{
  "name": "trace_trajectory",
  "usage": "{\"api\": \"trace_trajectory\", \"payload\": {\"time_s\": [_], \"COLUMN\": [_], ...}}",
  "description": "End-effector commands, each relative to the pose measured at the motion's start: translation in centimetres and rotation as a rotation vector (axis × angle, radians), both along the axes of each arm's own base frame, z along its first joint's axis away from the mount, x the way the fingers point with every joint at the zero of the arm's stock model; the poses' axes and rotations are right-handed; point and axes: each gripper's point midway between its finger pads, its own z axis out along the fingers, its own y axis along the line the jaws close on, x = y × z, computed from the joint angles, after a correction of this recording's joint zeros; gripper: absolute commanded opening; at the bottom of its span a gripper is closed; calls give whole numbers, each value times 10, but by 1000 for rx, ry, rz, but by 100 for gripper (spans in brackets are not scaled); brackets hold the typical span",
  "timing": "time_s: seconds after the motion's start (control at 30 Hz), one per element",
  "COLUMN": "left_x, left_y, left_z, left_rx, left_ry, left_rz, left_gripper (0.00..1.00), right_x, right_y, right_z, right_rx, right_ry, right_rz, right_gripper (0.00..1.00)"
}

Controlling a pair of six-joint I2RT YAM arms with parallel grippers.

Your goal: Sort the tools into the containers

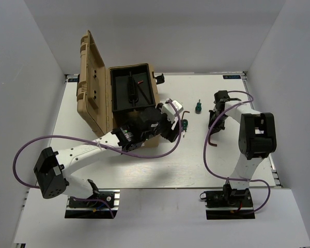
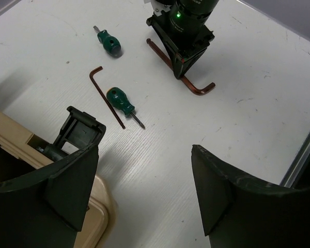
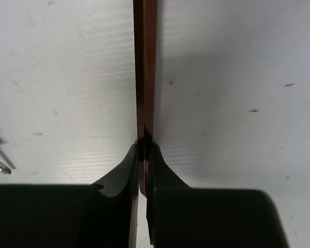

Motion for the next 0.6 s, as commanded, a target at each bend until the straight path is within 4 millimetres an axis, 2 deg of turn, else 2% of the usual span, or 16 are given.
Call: {"api": "trace_trajectory", "payload": {"time_s": [0.0,0.07,0.13,0.17,0.23,0.27,0.33,0.37,0.4,0.43,0.47,0.5,0.53,0.57], "left_x": [-3,-7,-8,-7,-9,-10,-10,-12,-13,-15,-15,-18,-19,-18], "left_y": [-2,-4,2,4,11,13,21,24,30,33,38,46,52,59], "left_z": [3,3,14,19,35,41,47,44,55,52,55,69,62,67], "left_rx": [-22,-22,-34,-42,-67,-79,-87,-83,-110,-114,-125,-166,-163,-188], "left_ry": [0,0,-21,-29,-58,-65,-86,-84,-103,-106,-114,-140,-131,-140], "left_rz": [0,-9,-4,5,14,14,33,33,45,45,54,64,84,112], "left_gripper": [83,83,83,83,83,83,83,83,83,83,83,83,83,83], "right_x": [-24,-24,-25,-20,-17,-9,-8,-1,7,14,16,29,39,47], "right_y": [17,18,28,33,40,47,60,64,68,78,86,93,106,116], "right_z": [-3,9,22,45,70,95,122,140,157,178,186,194,219,230], "right_rx": [88,107,162,191,232,258,326,337,353,394,414,429,468,490], "right_ry": [55,19,-10,-85,-155,-230,-282,-323,-362,-408,-419,-439,-495,-525], "right_rz": [58,86,133,173,228,274,316,336,352,386,406,424,461,483], "right_gripper": [0,0,0,0,0,0,0,0,0,0,0,0,0,0]}}
